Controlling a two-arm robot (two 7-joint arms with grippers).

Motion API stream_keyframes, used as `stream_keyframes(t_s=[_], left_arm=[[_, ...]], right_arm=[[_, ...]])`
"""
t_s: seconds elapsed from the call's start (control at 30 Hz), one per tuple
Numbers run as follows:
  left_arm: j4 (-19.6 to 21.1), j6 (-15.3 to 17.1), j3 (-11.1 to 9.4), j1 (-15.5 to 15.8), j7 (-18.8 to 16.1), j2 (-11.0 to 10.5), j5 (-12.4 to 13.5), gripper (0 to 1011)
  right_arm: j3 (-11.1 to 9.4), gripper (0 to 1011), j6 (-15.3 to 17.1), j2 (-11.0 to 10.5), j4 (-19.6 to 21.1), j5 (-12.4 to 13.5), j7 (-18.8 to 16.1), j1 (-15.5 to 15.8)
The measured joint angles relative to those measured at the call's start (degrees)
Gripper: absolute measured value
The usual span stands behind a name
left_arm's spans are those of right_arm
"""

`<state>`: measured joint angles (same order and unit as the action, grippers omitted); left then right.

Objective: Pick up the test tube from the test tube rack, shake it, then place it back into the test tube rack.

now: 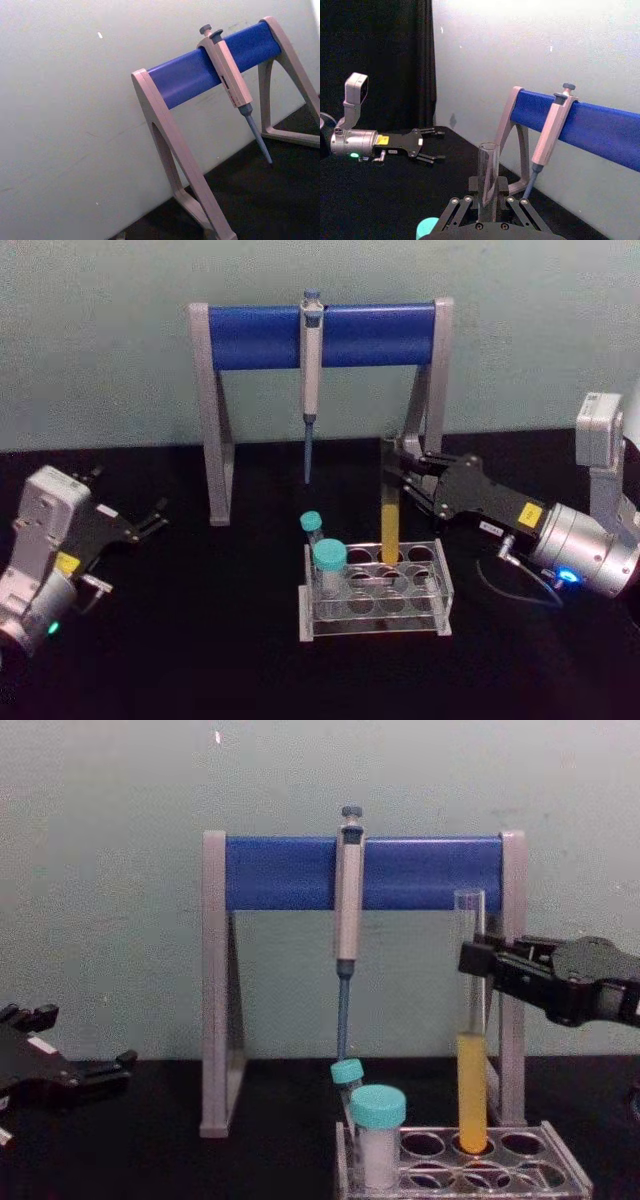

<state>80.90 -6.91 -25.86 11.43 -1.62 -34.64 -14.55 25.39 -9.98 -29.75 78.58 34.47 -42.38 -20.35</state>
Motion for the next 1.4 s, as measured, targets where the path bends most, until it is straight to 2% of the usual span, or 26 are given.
stream_keyframes(t_s=[1.4], left_arm=[[0.0, 0.0, 0.0, 0.0, 0.0, 0.0, 0.0, 1001]], right_arm=[[1.1, 223, 1.0, 1.3, -4.2, -0.9, -0.5, -1.0]])
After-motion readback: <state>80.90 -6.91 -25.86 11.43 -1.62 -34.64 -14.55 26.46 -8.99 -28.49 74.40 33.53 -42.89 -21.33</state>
